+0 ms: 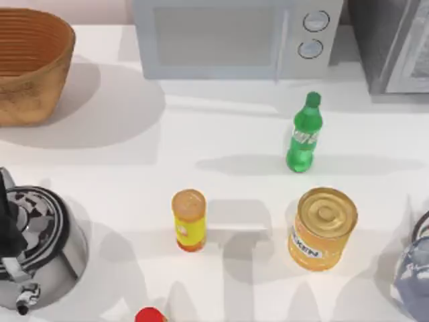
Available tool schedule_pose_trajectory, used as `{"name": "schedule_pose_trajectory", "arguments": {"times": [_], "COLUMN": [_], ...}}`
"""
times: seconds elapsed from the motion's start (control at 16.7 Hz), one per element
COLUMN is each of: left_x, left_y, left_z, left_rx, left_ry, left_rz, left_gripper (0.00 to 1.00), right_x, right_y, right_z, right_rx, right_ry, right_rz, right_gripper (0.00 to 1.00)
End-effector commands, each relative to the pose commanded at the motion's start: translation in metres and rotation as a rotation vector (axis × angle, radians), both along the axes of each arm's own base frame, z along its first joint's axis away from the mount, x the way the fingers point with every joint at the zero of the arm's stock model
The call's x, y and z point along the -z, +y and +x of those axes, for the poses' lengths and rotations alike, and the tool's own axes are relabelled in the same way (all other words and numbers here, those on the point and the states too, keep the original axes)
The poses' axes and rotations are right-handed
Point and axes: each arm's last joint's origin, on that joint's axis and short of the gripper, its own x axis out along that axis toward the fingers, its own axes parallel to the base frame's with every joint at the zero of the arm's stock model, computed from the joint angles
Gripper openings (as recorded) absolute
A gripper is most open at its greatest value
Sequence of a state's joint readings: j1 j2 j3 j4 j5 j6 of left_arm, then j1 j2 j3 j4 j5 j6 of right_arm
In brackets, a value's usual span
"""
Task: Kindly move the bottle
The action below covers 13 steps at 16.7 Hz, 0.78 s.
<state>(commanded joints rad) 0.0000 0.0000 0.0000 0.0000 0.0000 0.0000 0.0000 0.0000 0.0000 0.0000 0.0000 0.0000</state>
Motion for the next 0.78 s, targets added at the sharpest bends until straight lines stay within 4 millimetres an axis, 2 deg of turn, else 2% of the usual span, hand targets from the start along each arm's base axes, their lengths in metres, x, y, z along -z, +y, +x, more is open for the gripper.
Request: {"name": "schedule_pose_trajectory", "arguments": {"times": [0.42, 0.6, 0.78], "left_x": [0.0, 0.0, 0.0], "left_y": [0.0, 0.0, 0.0], "left_z": [0.0, 0.0, 0.0], "left_rx": [0.0, 0.0, 0.0], "left_ry": [0.0, 0.0, 0.0], "left_rz": [0.0, 0.0, 0.0], "left_gripper": [1.0, 1.0, 1.0], "right_x": [-0.011, -0.022, -0.032], "right_y": [0.003, 0.007, 0.014], "right_z": [0.008, 0.023, 0.047], "right_rx": [-0.066, -0.151, -0.259], "right_ry": [0.037, 0.086, 0.144], "right_rz": [-0.023, -0.048, -0.075], "right_gripper": [1.0, 1.0, 1.0]}}
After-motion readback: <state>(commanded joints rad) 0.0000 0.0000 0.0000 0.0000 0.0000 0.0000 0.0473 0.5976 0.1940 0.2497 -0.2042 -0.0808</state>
